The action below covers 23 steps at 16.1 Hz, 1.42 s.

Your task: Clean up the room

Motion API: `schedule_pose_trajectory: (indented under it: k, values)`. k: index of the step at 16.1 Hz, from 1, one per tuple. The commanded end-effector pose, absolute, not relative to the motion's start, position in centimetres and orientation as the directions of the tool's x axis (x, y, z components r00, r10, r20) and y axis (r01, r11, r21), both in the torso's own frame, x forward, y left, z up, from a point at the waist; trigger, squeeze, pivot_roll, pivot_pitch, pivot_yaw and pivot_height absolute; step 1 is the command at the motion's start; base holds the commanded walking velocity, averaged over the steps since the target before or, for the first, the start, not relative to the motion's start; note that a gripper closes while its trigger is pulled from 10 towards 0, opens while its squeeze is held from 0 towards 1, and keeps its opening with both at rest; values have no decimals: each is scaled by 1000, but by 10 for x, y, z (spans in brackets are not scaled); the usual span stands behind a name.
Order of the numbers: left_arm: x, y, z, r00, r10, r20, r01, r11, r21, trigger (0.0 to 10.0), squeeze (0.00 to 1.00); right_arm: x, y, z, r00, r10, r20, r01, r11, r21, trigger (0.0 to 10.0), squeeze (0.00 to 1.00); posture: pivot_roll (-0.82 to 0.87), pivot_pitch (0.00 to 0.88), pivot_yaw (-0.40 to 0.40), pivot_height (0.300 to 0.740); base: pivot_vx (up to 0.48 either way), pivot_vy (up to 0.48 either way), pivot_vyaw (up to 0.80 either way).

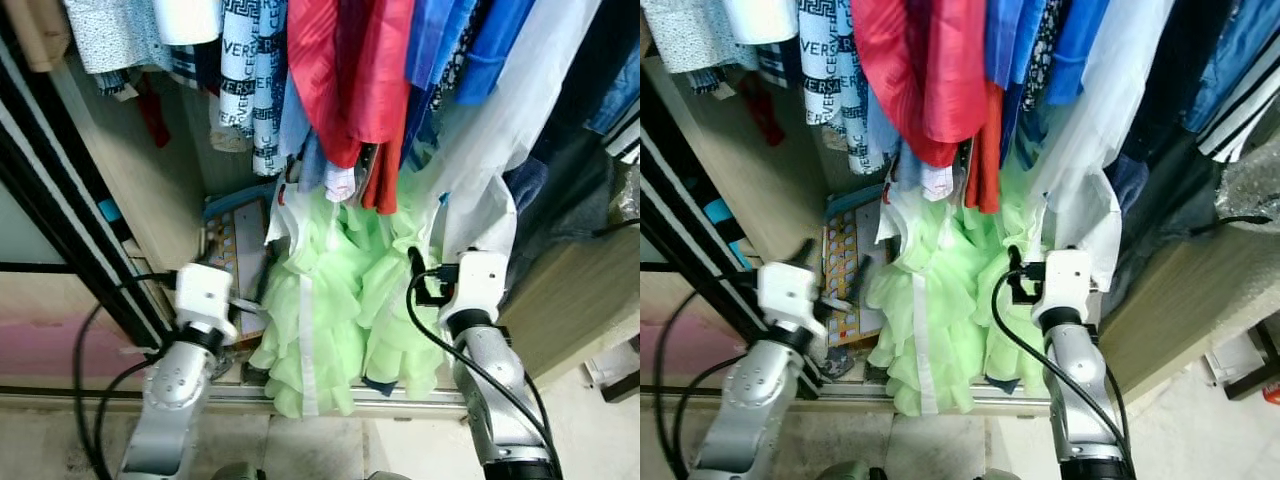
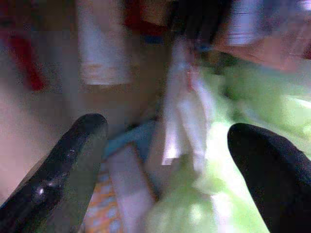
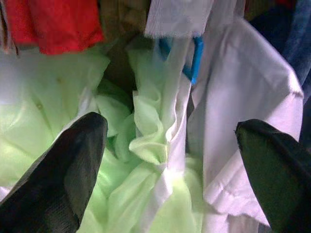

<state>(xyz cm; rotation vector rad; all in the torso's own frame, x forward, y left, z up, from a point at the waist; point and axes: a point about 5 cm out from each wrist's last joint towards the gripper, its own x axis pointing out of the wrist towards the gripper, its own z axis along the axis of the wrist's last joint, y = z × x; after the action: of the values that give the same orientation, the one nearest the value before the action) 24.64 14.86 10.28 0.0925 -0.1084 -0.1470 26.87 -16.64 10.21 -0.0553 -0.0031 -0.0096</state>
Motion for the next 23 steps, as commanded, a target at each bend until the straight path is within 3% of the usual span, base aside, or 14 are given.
schedule_pose_trajectory:
  k: [1, 7, 11, 23]
  values:
    - [242, 162, 106, 991, -54, 120, 40, 992, 121, 10000, 0, 267, -170, 109, 1000, -11, 28, 12, 999, -36, 10000, 0, 28, 0, -22, 740, 0, 0, 0]
    - [226, 193, 91, 990, 139, 37, -142, 981, 133, 10000, 0, 255, -178, 108, 996, -87, 23, 88, 996, -14, 10000, 0, 28, 0, -13, 740, 0, 0, 0]
    - [228, 180, 91, 999, 8, 35, -12, 993, 114, 10000, 0, 258, -175, 106, 998, -61, 12, 62, 997, -37, 10000, 0, 24, 0, -6, 740, 0, 0, 600]
    - [237, 177, 91, 1000, 8, 13, -9, 991, 134, 10000, 0, 266, -165, 106, 1000, -16, 12, 17, 999, -35, 10000, 0, 32, 0, -3, 740, 0, 0, 800]
